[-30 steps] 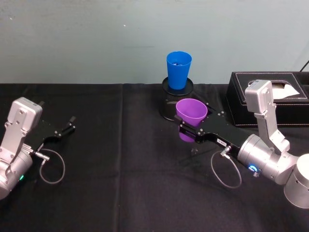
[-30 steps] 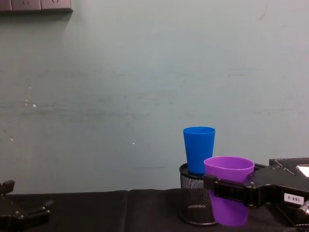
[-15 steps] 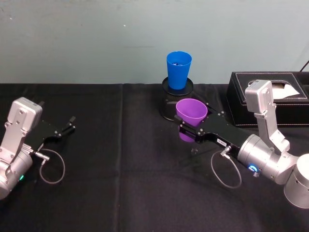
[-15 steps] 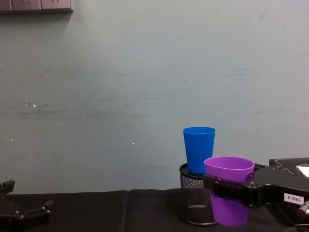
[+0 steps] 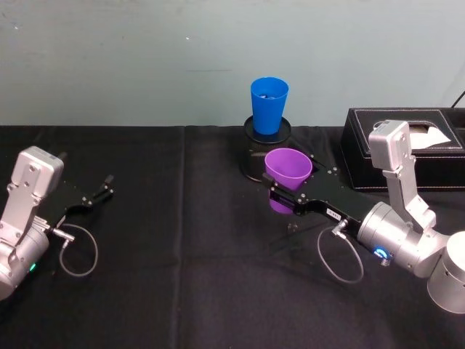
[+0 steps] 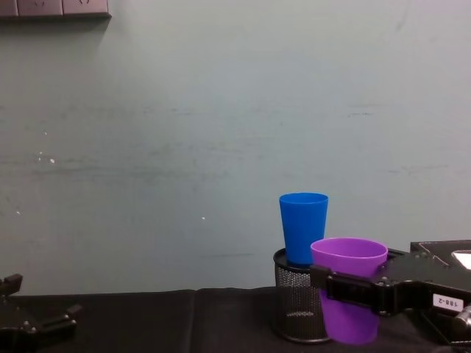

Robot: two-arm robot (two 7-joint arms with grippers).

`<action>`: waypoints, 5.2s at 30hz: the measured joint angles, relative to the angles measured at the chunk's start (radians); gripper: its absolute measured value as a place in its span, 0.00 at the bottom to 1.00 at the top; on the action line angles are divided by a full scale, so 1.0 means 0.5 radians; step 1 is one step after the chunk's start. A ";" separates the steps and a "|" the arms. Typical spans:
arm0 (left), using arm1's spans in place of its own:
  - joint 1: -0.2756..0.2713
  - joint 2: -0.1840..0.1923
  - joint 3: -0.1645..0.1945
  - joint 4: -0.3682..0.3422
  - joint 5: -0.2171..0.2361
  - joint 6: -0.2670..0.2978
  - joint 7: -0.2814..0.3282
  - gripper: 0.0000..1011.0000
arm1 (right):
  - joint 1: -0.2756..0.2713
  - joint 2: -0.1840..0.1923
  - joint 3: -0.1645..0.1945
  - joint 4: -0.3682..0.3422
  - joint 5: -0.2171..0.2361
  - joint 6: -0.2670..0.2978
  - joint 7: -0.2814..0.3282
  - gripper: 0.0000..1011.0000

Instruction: Pick up one cup with a gripper and tap it against the other cup.

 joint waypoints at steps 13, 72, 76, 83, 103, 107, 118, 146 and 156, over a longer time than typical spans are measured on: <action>0.000 0.000 0.000 0.000 0.000 0.000 0.000 0.99 | 0.000 0.000 0.000 0.000 0.000 0.000 0.000 0.73; 0.000 0.000 0.000 0.000 0.000 0.000 0.000 0.99 | 0.000 0.000 0.000 0.000 0.000 0.000 0.000 0.73; 0.000 0.000 0.000 0.000 0.000 0.000 0.000 0.99 | 0.000 0.000 0.000 0.000 0.000 0.000 0.000 0.73; 0.000 0.000 0.000 0.000 0.000 0.000 0.000 0.99 | 0.000 0.000 0.000 0.000 0.000 0.000 0.000 0.73; 0.000 0.000 0.000 0.000 0.000 0.000 0.000 0.99 | 0.000 0.000 0.000 0.000 0.000 0.000 0.000 0.73; 0.000 0.000 0.000 0.000 0.000 0.000 0.000 0.99 | 0.000 0.000 0.000 0.000 0.000 0.000 0.000 0.73; 0.000 0.000 0.000 0.000 0.000 0.000 0.000 0.99 | 0.000 0.000 0.000 0.000 0.000 0.000 0.000 0.73; 0.000 0.000 0.000 0.000 0.000 0.000 0.000 0.99 | 0.000 0.000 0.000 0.000 0.000 0.000 0.000 0.73; 0.000 0.000 0.000 0.000 0.000 0.000 0.000 0.99 | 0.000 0.000 0.000 0.000 0.000 0.000 0.000 0.73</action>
